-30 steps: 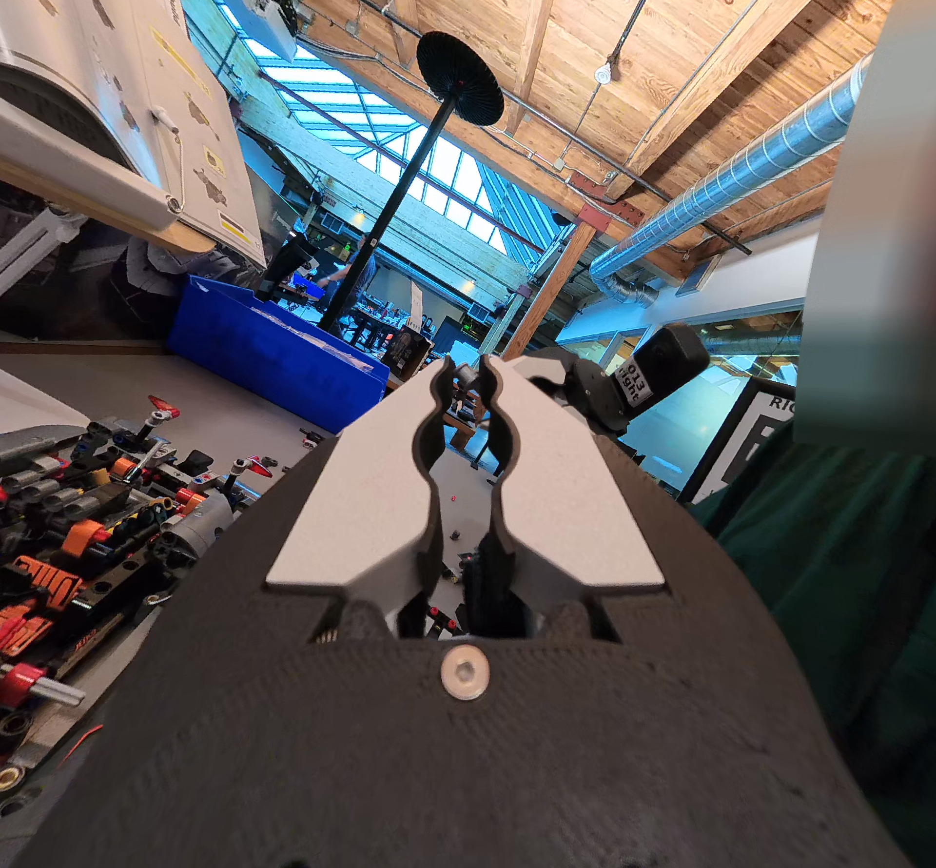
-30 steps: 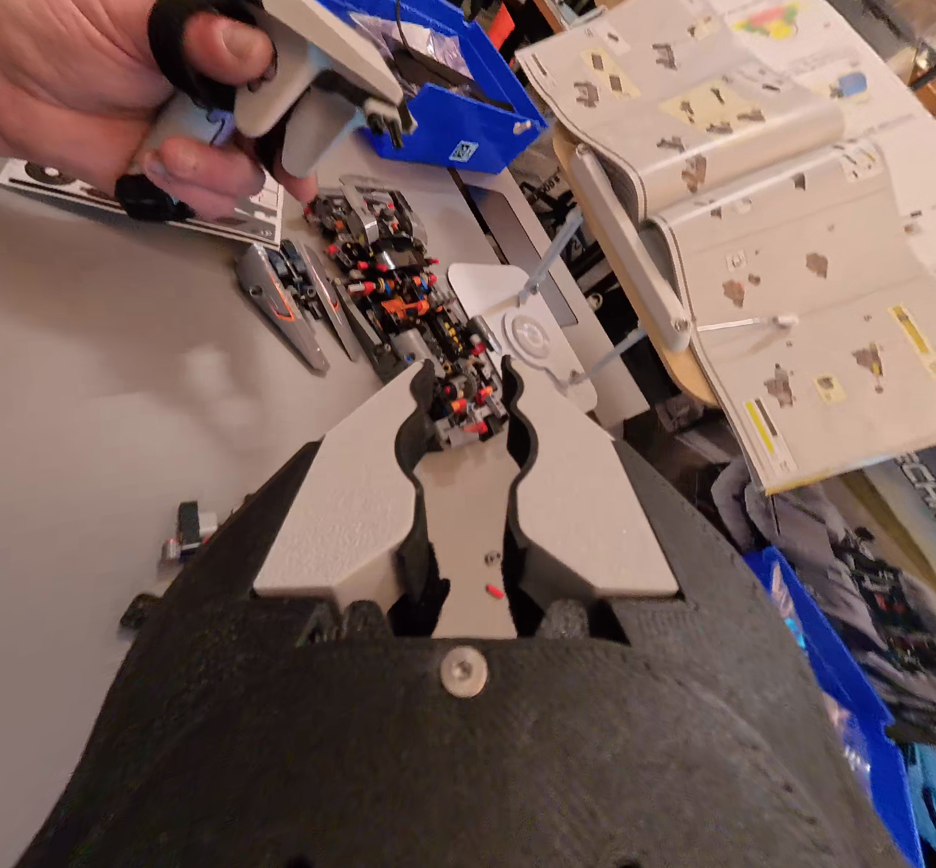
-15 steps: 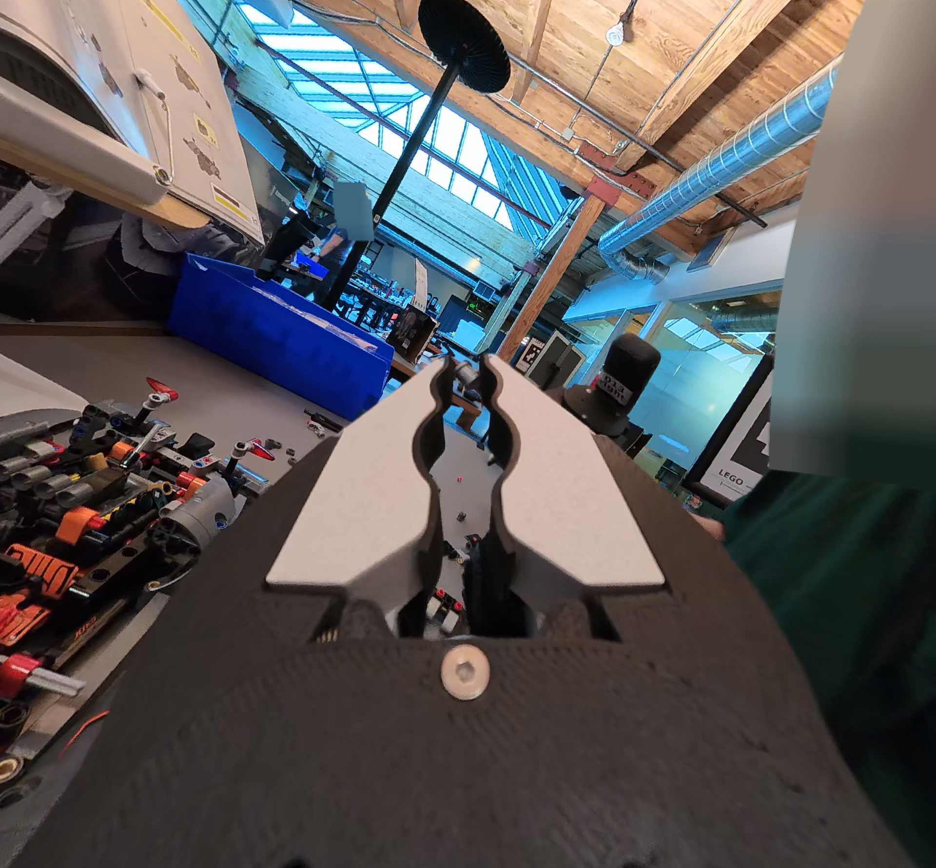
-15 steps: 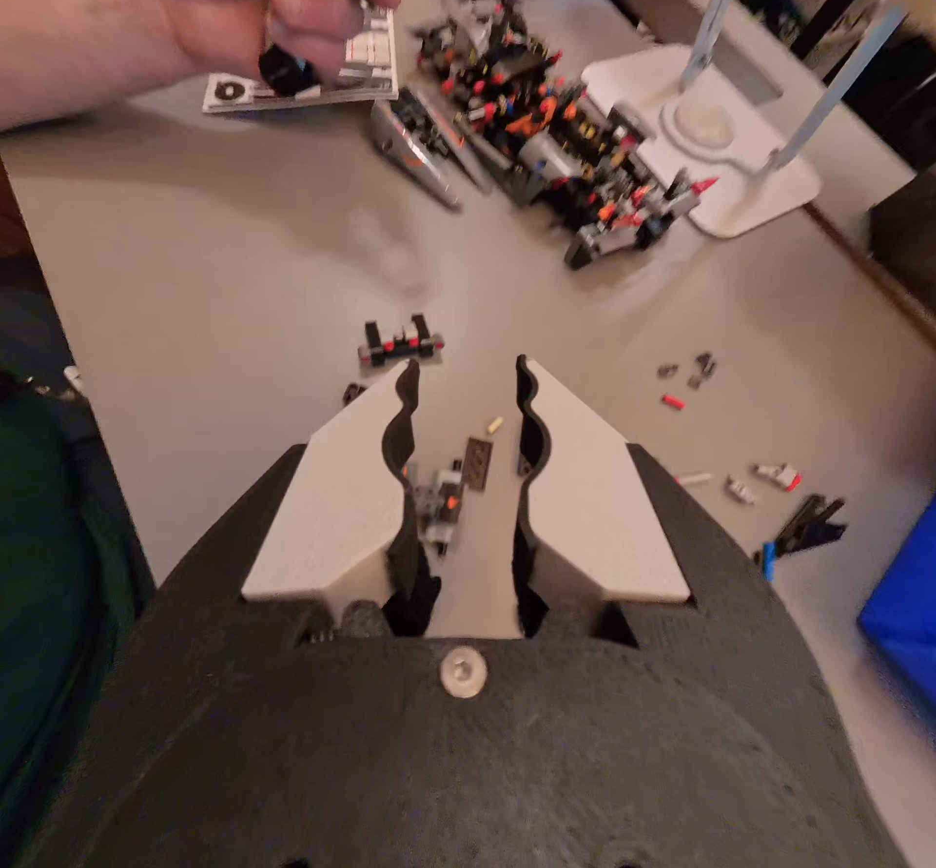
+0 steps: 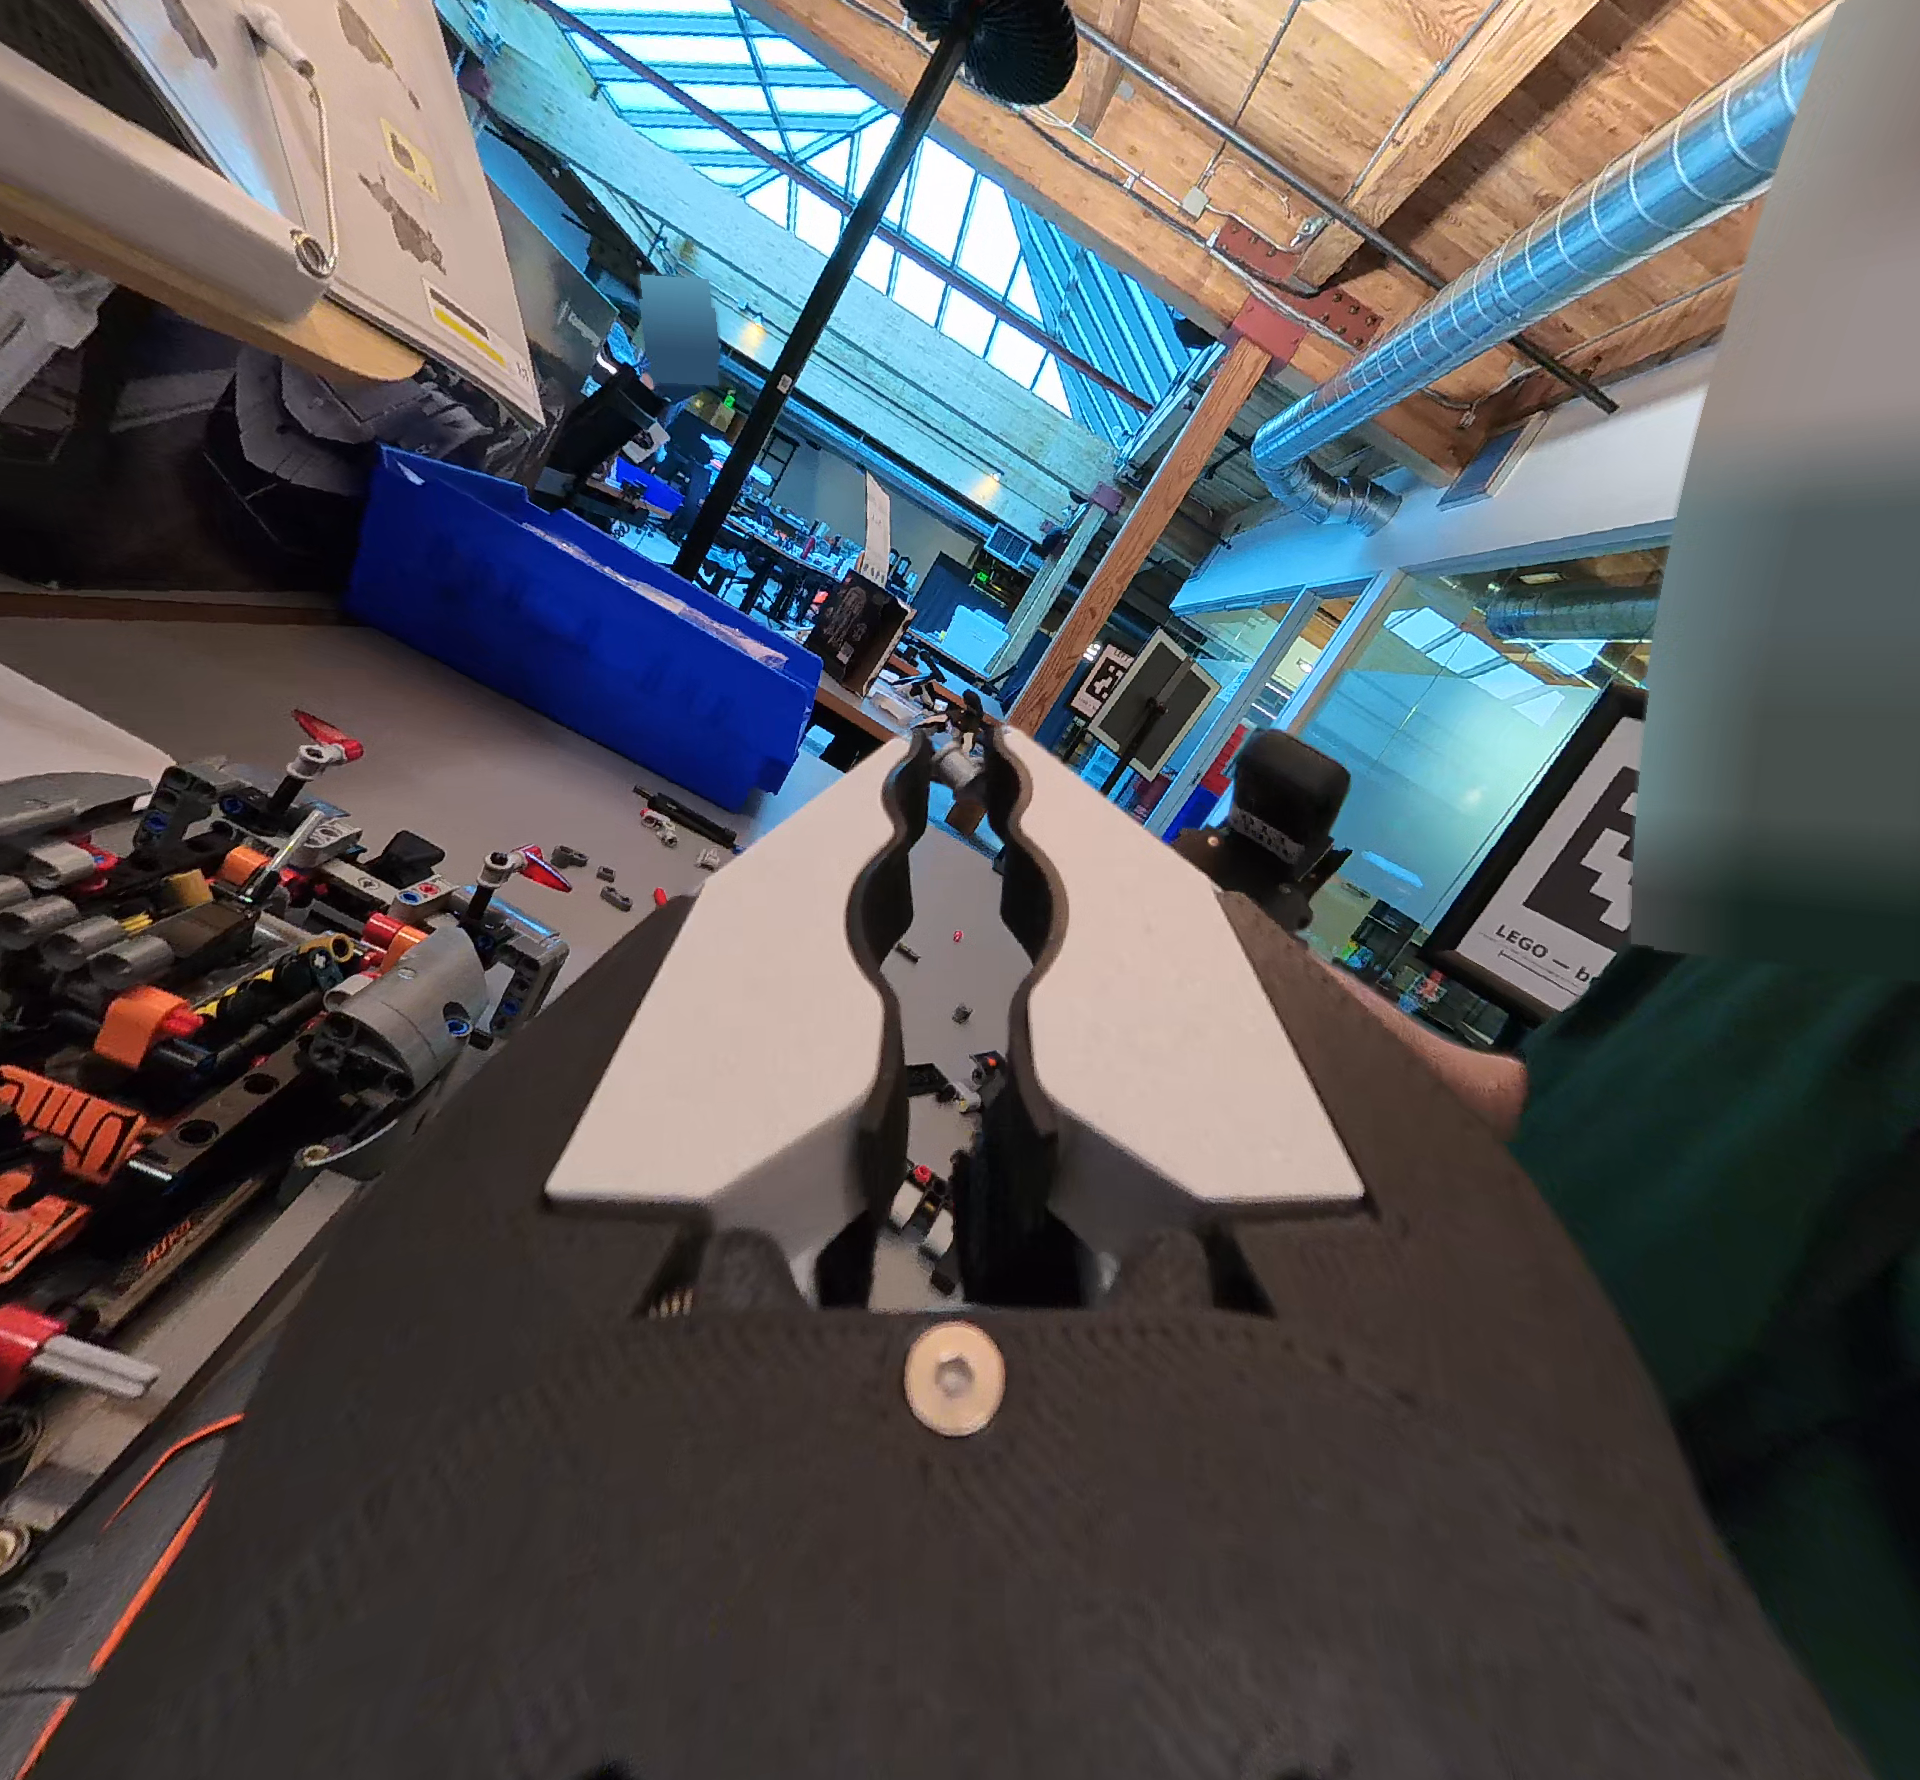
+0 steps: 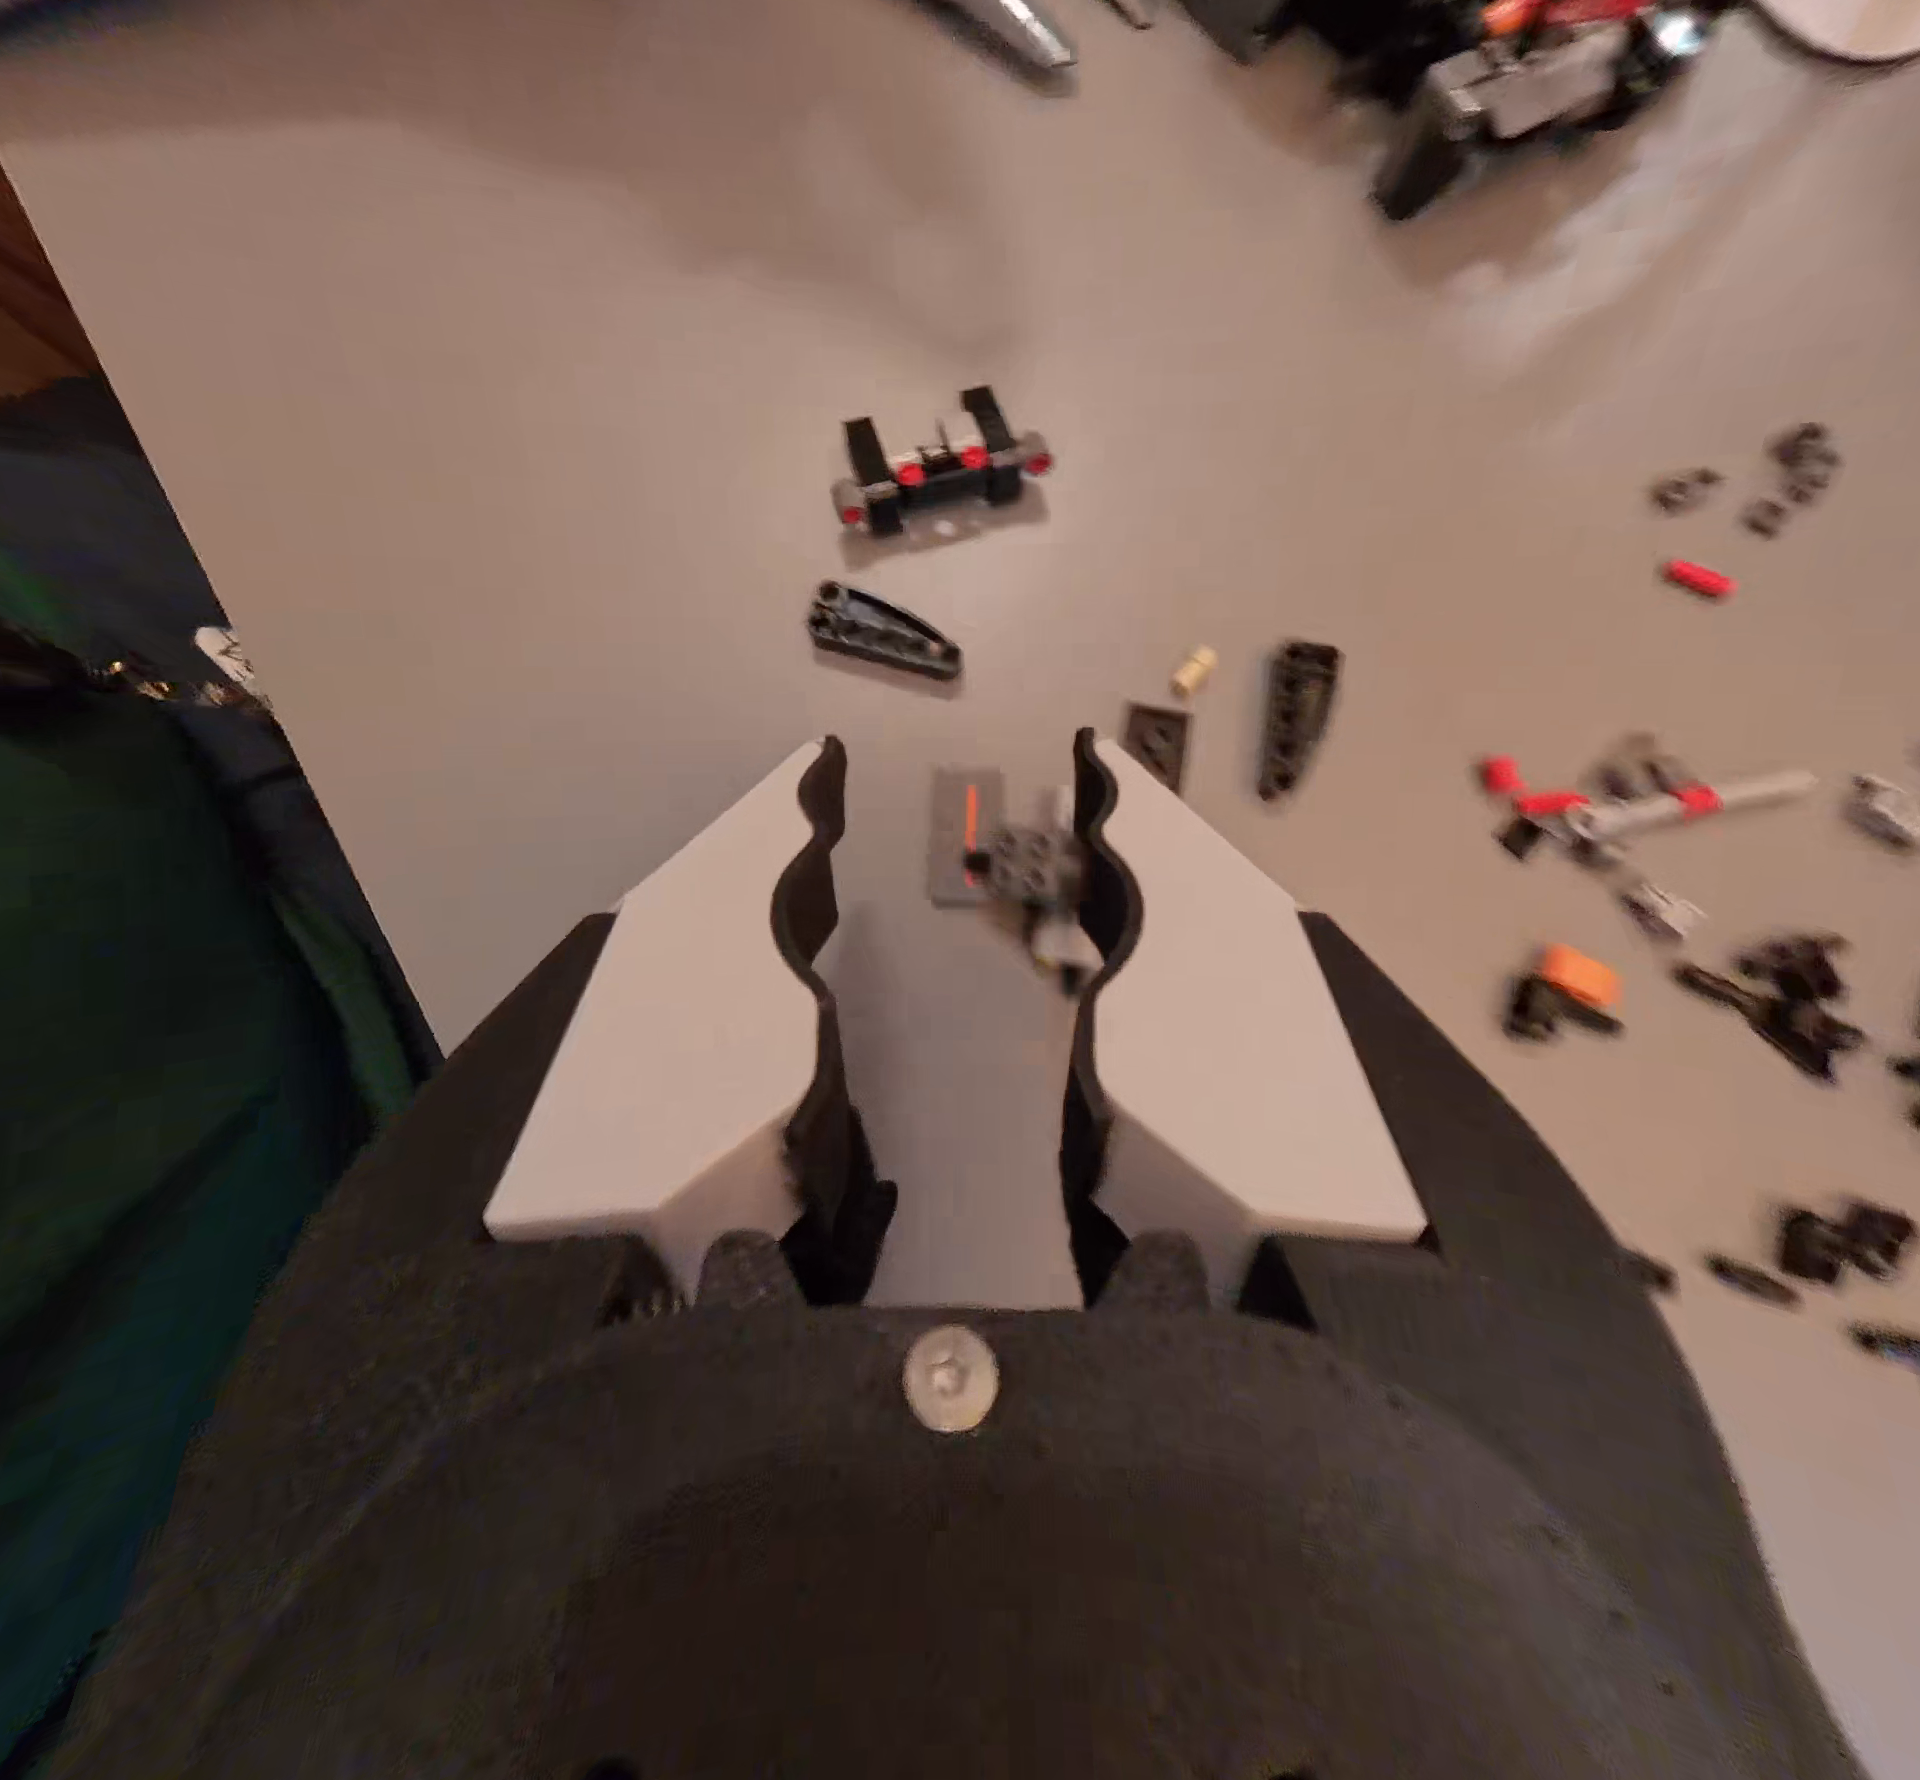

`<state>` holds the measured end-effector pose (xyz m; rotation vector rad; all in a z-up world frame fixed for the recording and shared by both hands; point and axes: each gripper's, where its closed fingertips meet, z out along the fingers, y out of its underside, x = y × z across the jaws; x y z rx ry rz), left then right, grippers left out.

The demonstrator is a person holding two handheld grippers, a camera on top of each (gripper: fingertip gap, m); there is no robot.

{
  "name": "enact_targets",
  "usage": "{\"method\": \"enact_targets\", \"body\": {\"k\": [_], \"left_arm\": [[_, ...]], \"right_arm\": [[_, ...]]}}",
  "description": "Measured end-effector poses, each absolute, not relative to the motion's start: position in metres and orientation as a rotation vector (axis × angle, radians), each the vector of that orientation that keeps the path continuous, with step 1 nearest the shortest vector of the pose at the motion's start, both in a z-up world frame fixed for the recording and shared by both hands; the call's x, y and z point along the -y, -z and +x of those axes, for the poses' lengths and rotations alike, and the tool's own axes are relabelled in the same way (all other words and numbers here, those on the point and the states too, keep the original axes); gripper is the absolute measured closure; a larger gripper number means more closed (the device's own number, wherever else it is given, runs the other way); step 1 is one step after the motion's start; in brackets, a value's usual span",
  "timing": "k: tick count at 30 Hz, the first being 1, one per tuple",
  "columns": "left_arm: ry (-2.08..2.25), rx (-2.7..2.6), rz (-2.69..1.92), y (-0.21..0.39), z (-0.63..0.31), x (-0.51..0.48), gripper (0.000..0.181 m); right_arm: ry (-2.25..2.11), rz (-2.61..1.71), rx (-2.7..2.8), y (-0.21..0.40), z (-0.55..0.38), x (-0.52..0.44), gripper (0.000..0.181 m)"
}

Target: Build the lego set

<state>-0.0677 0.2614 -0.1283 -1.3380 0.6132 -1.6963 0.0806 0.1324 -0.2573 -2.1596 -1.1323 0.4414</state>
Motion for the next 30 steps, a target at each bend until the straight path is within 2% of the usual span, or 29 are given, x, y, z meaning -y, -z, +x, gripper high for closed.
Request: {"method": "enact_targets", "body": {"k": [3, 9, 14, 19, 21, 30], "left_arm": [[1.693, -0.612, -1.344, 0.13, -0.068, -0.262, 0.173], [1.703, -0.606, -1.341, 0.13, -0.07, -0.263, 0.173], [1.695, -0.62, -1.343, 0.13, -0.069, -0.261, 0.173], [1.701, -0.593, -1.353, 0.133, -0.072, -0.266, 0.173], [1.707, -0.591, -1.355, 0.133, -0.071, -0.267, 0.173], [1.693, -0.589, -1.367, 0.135, -0.072, -0.27, 0.173]], "right_arm": [[-0.416, -2.178, 1.177, 0.273, 0.056, -0.135, 0.133], [-0.31, -2.168, 0.998, 0.253, 0.095, -0.182, 0.144], [-0.294, -2.288, 0.992, 0.277, 0.114, -0.205, 0.145], [-0.231, -2.322, 1.064, 0.297, 0.112, -0.209, 0.17], [-0.237, -2.324, 1.067, 0.297, 0.111, -0.211, 0.17], [-0.322, -2.103, 1.2, 0.249, 0.063, -0.214, 0.17]]}}
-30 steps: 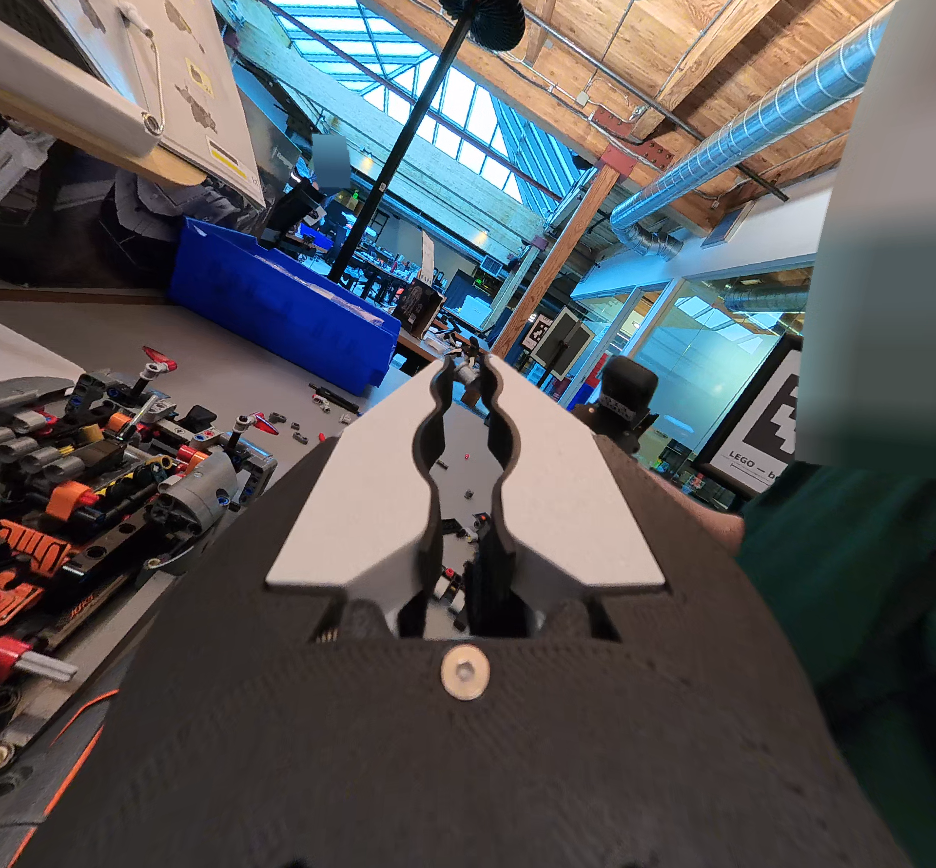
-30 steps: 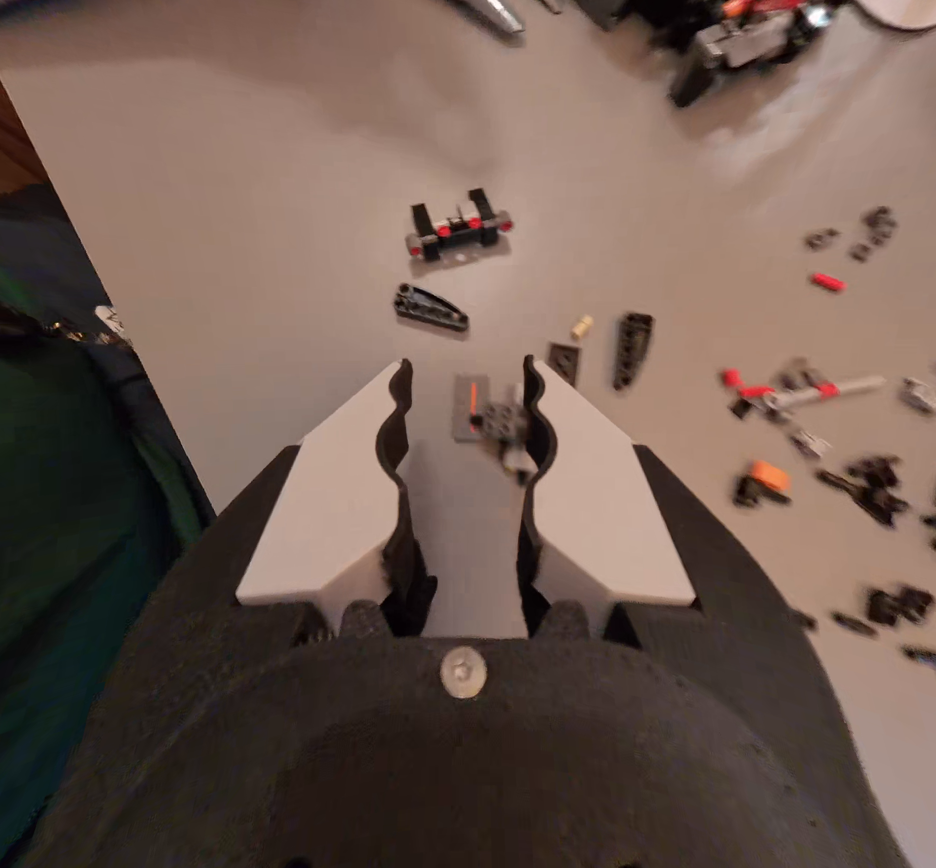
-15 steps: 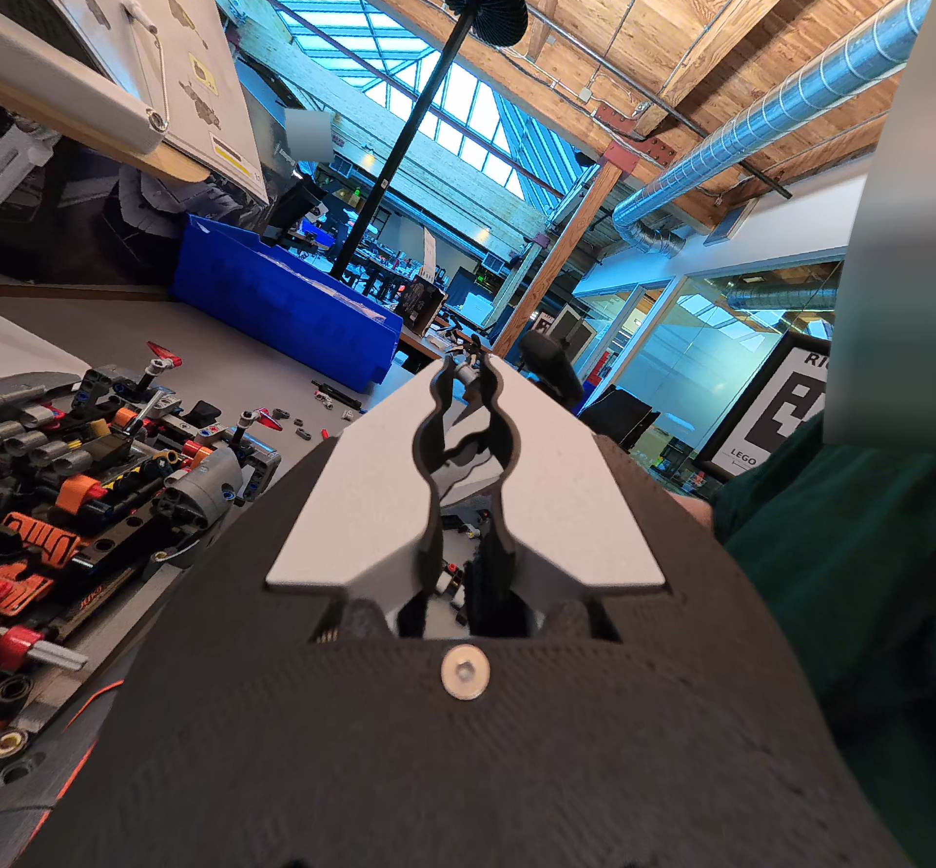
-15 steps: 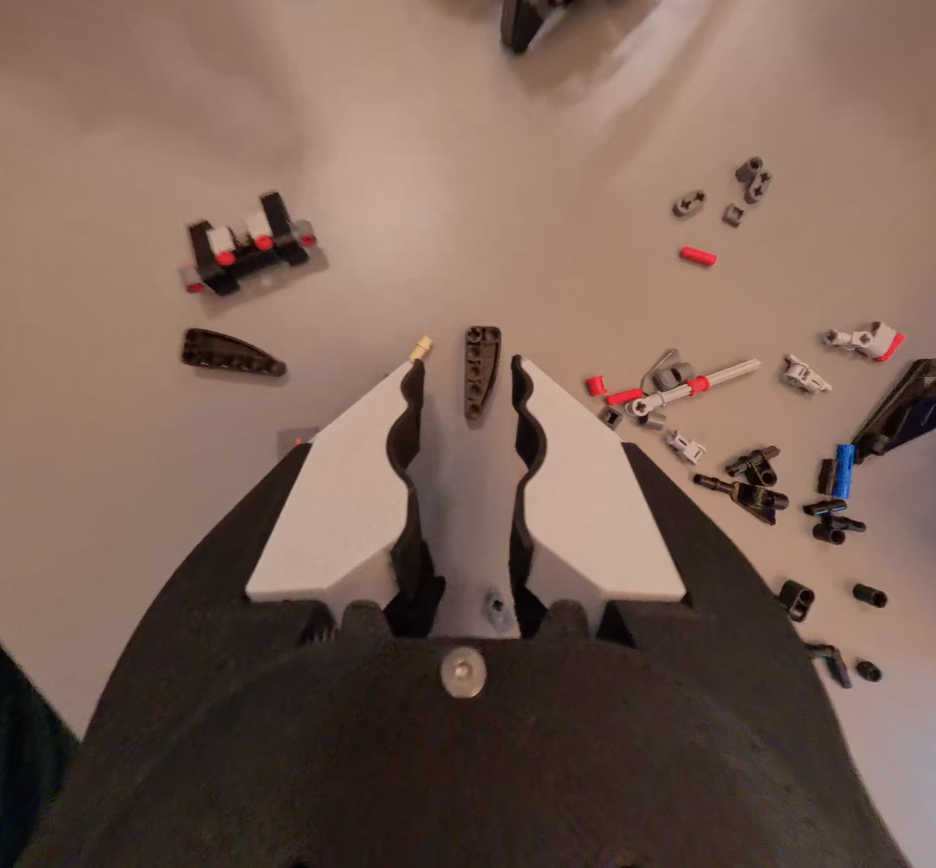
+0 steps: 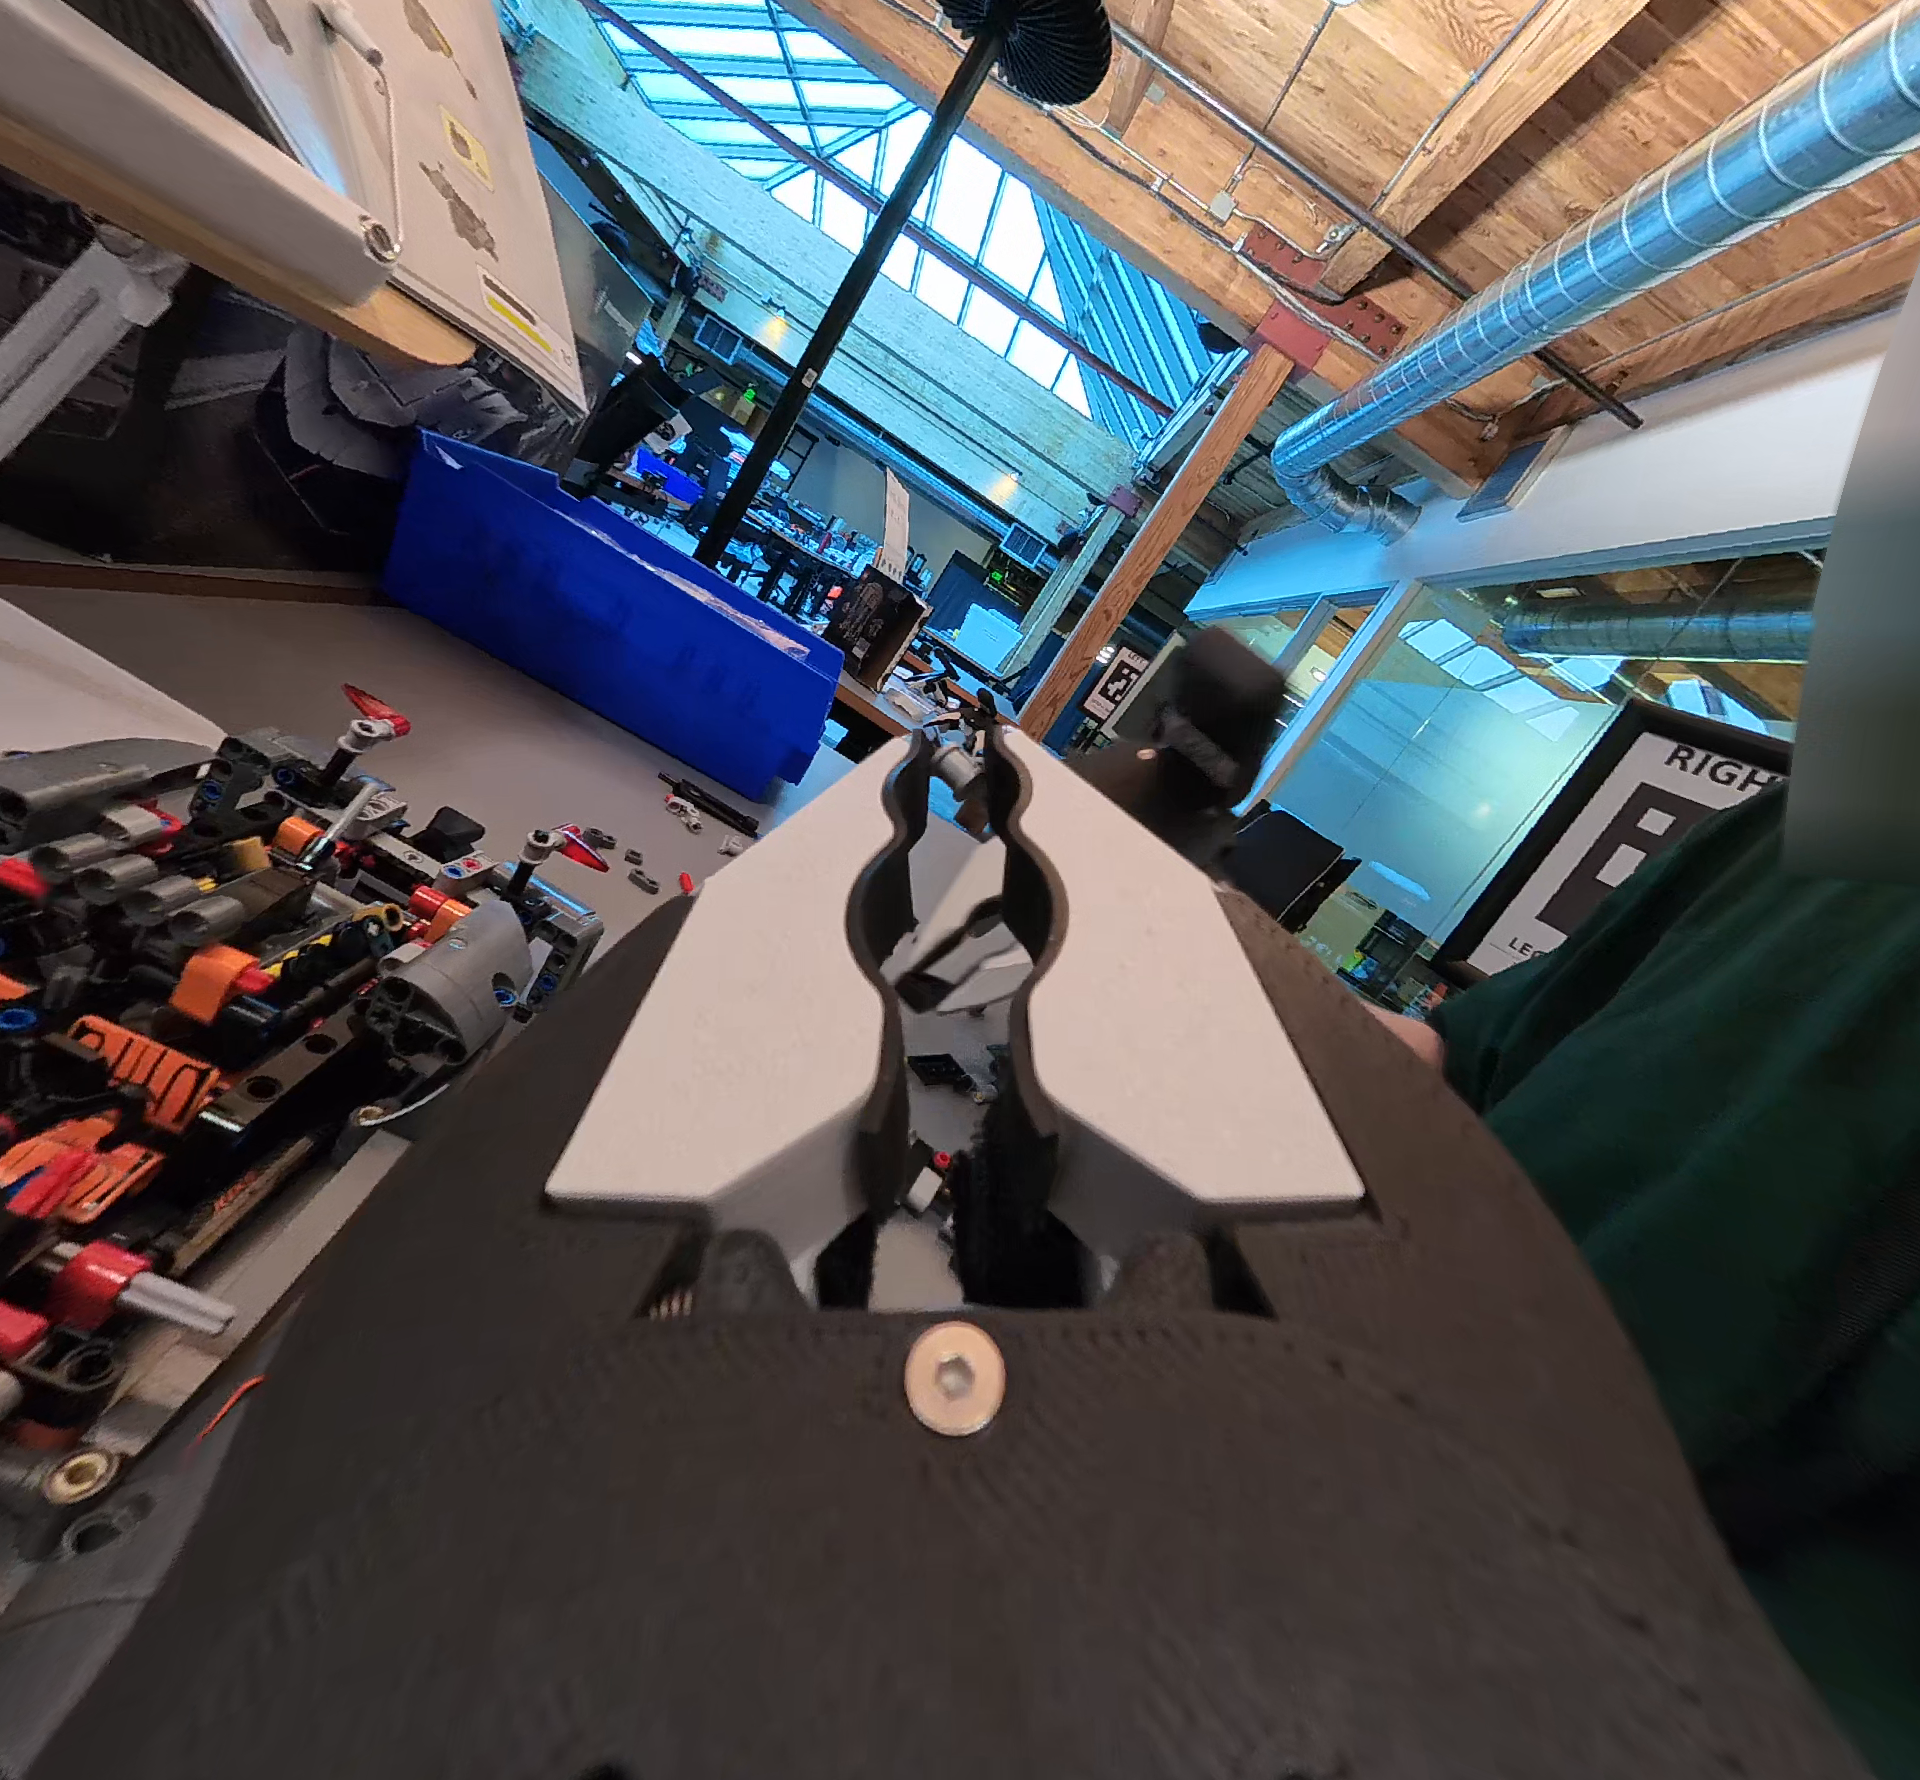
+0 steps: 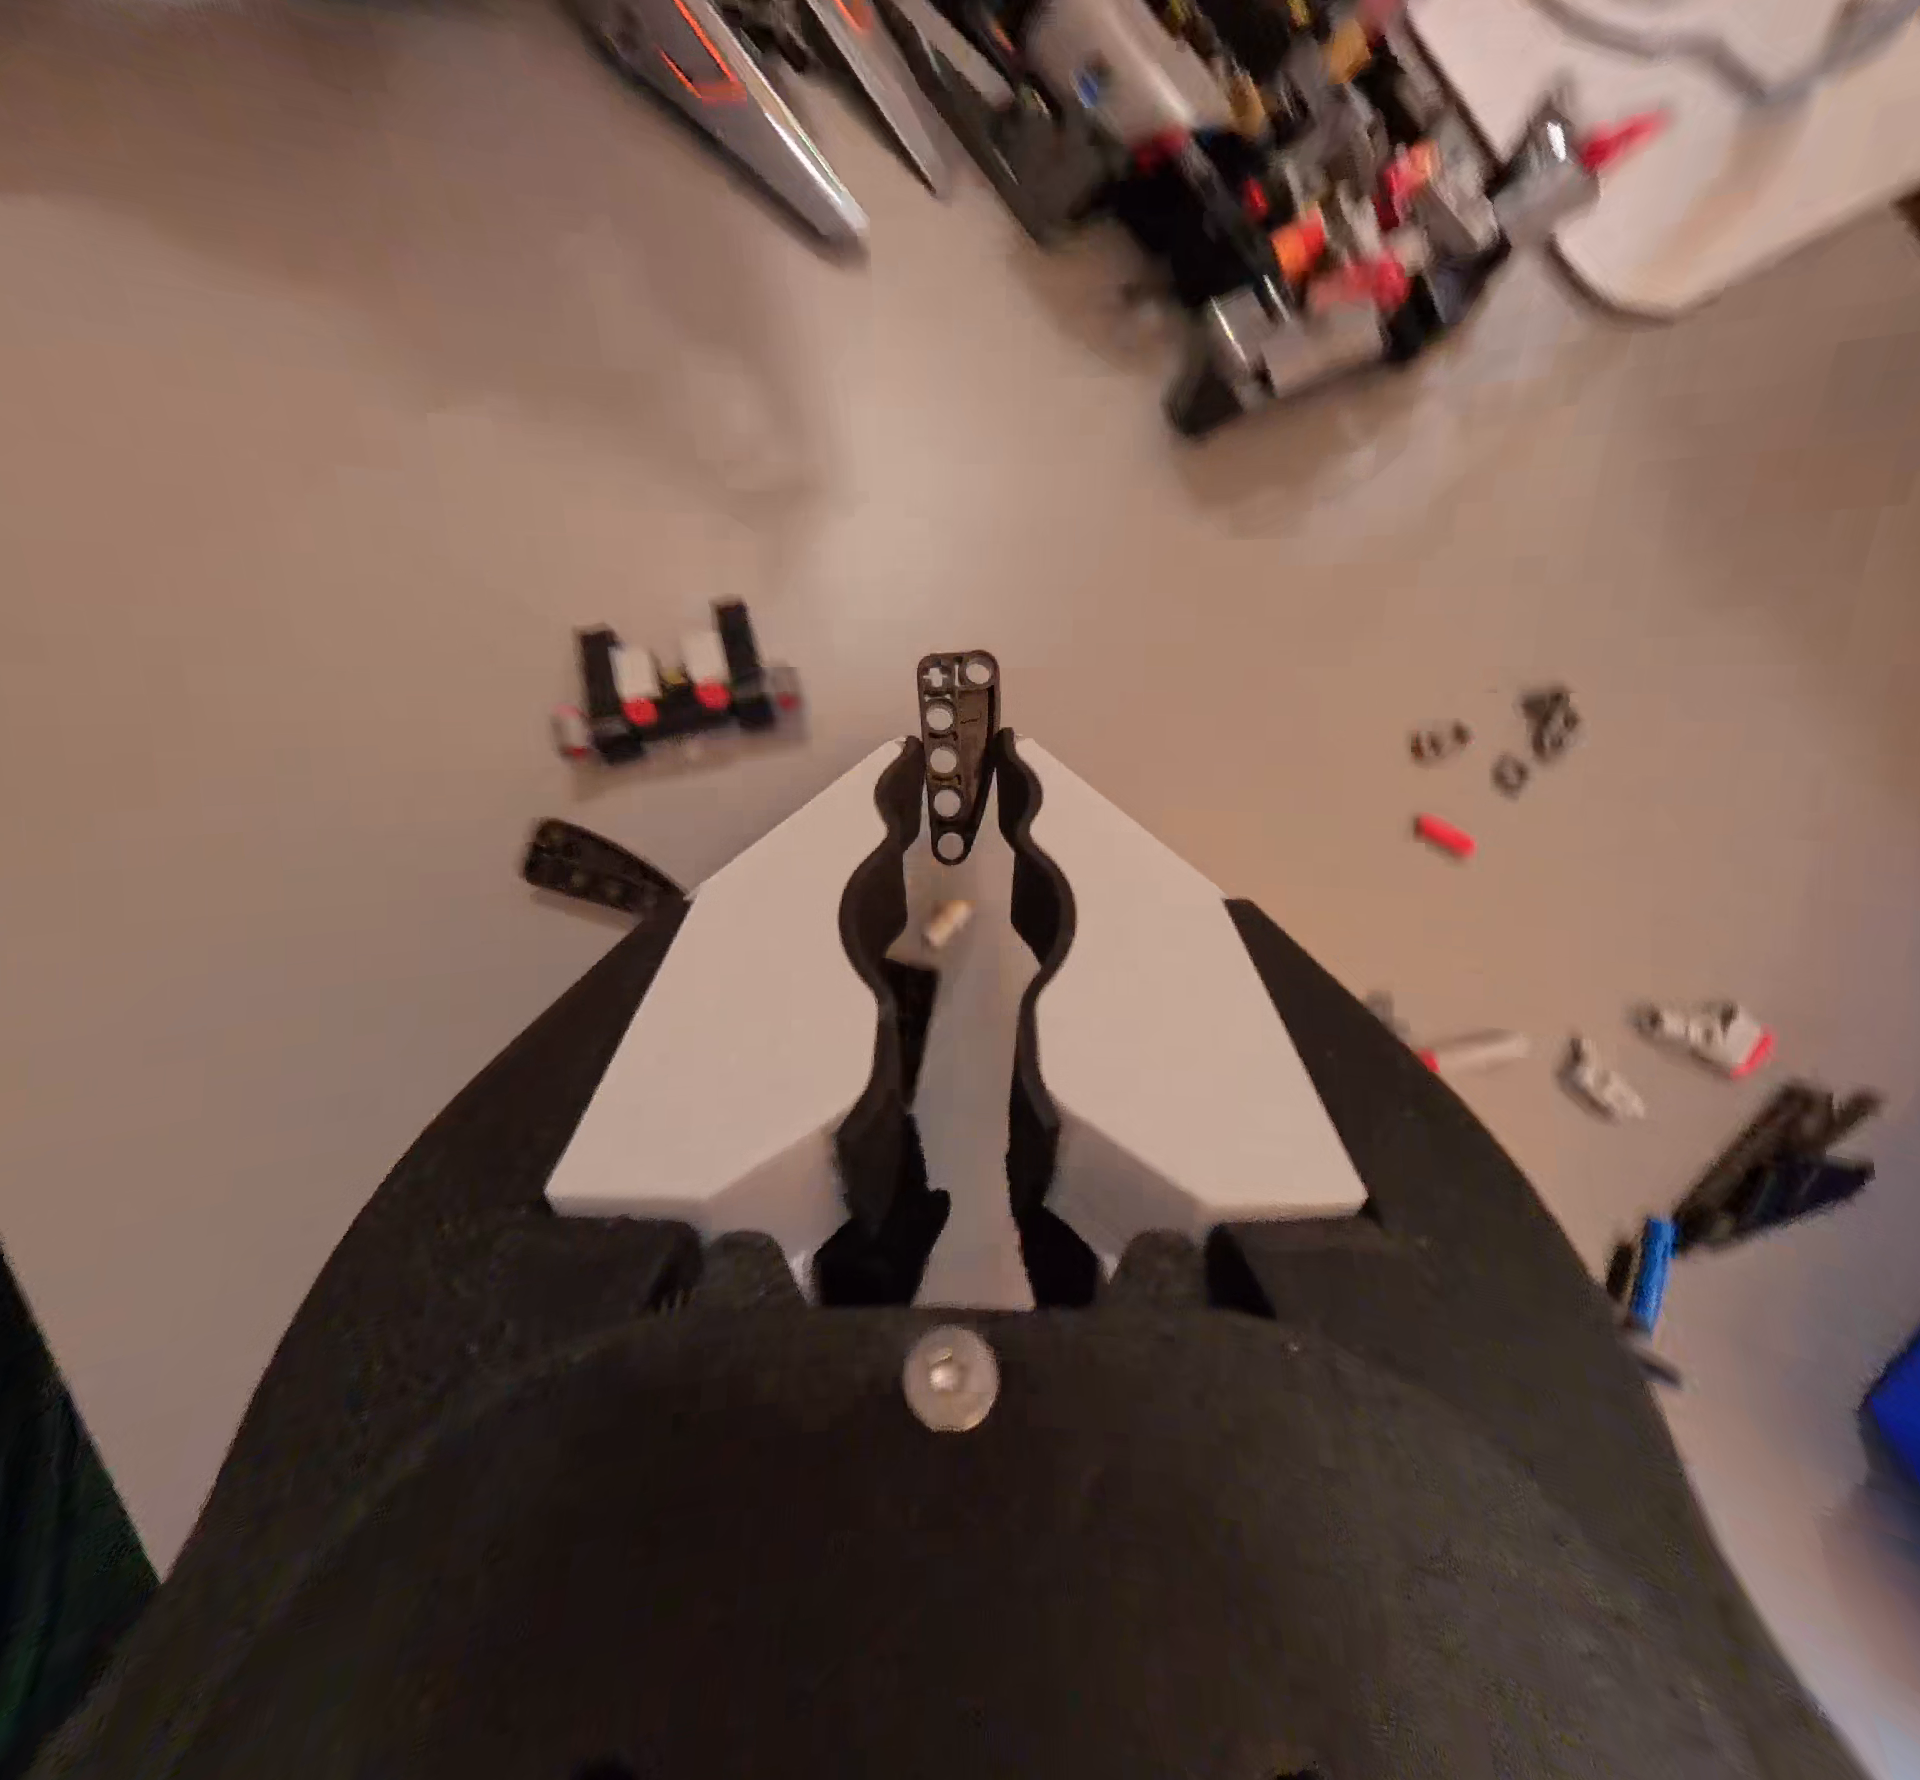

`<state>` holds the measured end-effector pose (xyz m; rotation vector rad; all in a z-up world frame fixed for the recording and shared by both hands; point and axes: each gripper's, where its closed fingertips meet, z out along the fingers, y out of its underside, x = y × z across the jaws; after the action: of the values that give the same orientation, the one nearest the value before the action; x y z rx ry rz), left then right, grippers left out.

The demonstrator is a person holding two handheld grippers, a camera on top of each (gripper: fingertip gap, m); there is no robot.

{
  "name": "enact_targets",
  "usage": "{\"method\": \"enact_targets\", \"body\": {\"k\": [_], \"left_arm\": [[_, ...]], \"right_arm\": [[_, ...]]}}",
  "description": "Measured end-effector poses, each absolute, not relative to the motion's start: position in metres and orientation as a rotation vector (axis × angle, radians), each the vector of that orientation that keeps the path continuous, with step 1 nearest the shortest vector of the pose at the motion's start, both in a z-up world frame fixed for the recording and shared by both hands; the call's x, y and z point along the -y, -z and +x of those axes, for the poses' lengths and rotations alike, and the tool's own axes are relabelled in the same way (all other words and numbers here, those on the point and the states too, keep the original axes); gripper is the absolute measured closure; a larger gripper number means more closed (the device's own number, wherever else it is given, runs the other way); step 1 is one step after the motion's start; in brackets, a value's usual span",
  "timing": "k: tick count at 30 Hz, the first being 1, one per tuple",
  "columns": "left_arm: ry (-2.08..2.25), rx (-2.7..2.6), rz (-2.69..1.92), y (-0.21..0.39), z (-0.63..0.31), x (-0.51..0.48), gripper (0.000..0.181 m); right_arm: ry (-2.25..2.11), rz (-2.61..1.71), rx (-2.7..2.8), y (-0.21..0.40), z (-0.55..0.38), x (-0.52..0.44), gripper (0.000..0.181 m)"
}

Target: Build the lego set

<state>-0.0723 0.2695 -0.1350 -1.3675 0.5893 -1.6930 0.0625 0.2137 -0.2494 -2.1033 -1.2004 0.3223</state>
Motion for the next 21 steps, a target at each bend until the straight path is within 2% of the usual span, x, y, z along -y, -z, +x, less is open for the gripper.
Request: {"method": "enact_targets", "body": {"k": [5, 13, 17, 19, 21], "left_arm": [[1.681, -0.589, -1.373, 0.135, -0.074, -0.271, 0.173], [1.667, -0.612, -1.383, 0.137, -0.074, -0.269, 0.173], [1.671, -0.602, -1.381, 0.137, -0.075, -0.271, 0.173], [1.676, -0.597, -1.379, 0.136, -0.076, -0.271, 0.173], [1.682, -0.599, -1.374, 0.134, -0.075, -0.269, 0.173]], "right_arm": [[-0.378, -1.855, 1.545, 0.234, -0.002, -0.179, 0.17], [-0.44, -1.746, 2.036, 0.291, -0.037, -0.123, 0.169], [-0.441, -1.837, 1.949, 0.29, -0.033, -0.125, 0.153], [-0.419, -1.935, 1.796, 0.282, -0.024, -0.132, 0.153], [-0.421, -2.041, 1.619, 0.275, -0.014, -0.133, 0.161]]}}
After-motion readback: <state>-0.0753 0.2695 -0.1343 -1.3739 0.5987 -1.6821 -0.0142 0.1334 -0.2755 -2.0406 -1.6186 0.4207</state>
